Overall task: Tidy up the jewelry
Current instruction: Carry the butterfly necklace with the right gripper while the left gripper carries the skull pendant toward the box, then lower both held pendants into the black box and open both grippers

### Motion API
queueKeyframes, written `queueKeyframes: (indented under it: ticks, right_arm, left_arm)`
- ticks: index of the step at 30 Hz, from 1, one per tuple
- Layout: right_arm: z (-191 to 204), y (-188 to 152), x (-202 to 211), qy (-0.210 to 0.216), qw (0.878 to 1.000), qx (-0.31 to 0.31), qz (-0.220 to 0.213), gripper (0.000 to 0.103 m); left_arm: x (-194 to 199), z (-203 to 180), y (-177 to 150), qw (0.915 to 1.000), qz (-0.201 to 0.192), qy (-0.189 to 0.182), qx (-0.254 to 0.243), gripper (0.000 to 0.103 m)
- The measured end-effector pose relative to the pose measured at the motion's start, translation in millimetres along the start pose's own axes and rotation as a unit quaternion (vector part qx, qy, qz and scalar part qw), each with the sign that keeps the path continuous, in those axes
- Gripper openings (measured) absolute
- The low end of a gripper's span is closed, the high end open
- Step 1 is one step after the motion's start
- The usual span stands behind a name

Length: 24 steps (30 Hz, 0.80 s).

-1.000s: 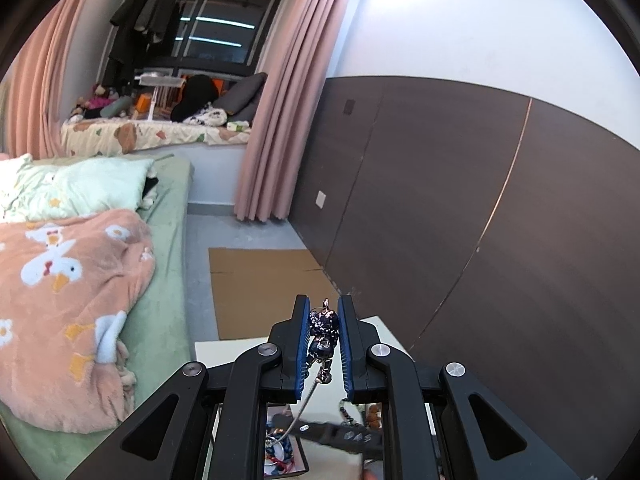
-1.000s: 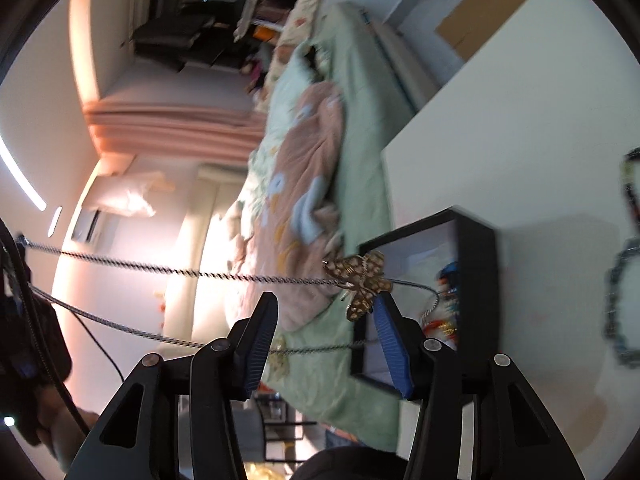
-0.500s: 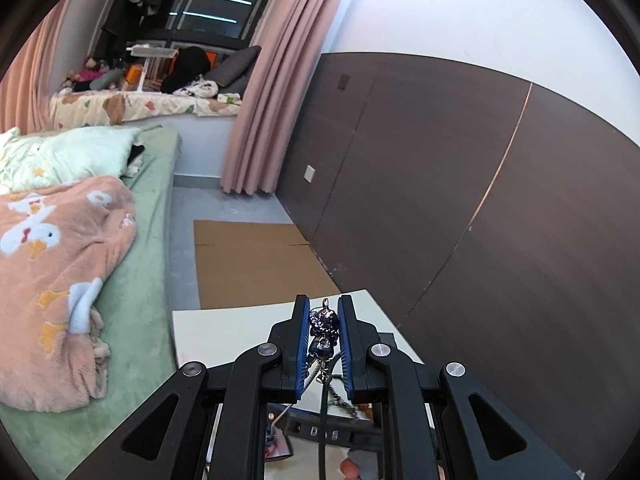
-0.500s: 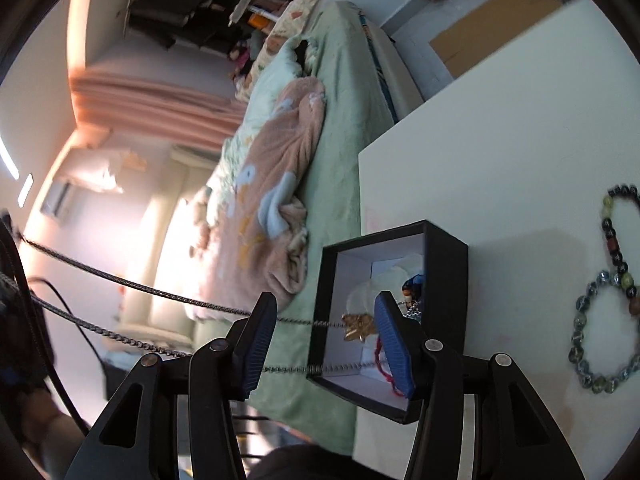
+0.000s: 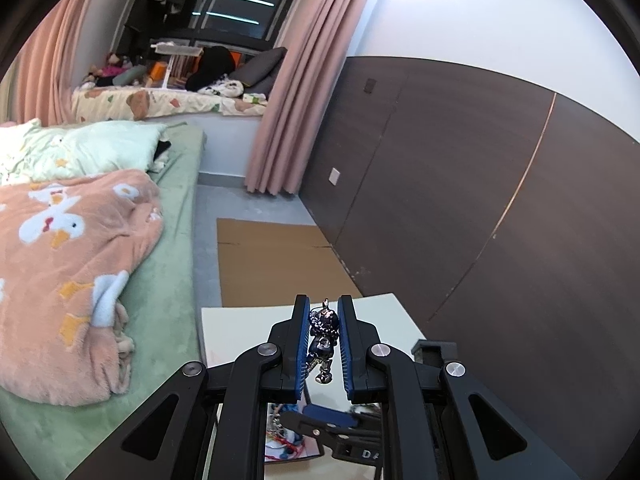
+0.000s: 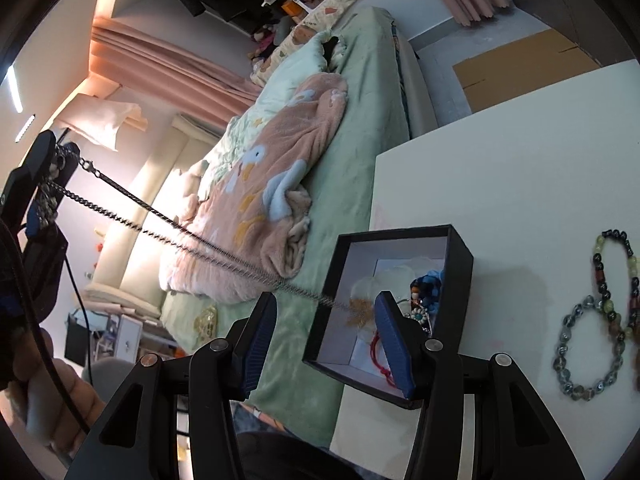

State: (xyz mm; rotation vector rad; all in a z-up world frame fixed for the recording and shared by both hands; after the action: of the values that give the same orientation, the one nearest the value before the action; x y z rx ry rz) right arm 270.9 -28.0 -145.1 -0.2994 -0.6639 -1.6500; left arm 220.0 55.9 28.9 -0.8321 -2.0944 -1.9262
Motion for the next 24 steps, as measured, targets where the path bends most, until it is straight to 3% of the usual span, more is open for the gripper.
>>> queueKeyframes:
  ticks: [11,12,13,14,24]
  right_arm:
    - [-3.3,9.6,0.1,-0.029,0.999,0.012,-0.031,0.052]
    - [-2.3,9.4,-1.4,-0.029,0.999,0.016,-0.030,0.050]
    - [-1.0,8.8,-2.4,-0.028,0.999,0.021,-0.031,0.034]
    - [1.5,7.9,-4.2,-0.026,0.999,0.028,-0.030,0.010]
    - [-2.1,1.2,-18.0,-0.043,0.998,0.045,-0.024,0.005]
  left_arm:
    - [7.1,-19.3,-2.2,0.9990,0.004,-0.044,0.006,0.014]
    - [8.4,-21.0,-1.2,0.9989,0.003,-0.047,0.006,0.014]
    - [10.2,-22.0,0.3,0.9988,0.001,-0.049,0.006,0.014]
    - [12.4,-22.8,2.0,0.9987,-0.001,-0.051,0.008,0.014]
    - [30.7,-23.0,15.9,0.9978,-0.020,-0.057,0.027,0.014]
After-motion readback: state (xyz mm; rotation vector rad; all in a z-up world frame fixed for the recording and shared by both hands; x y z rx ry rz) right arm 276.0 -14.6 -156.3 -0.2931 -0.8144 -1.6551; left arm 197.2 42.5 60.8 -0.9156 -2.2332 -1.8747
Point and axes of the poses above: each gripper's, at about its wrist camera, not at the fingertips, and x roughly against the way its jaws point, z to its left, y to its top, the point moved 7 cm from there along -x, roughly the way its jaws point, and after that the axes turned 13 degrees about -x, right-handed, at the moved point
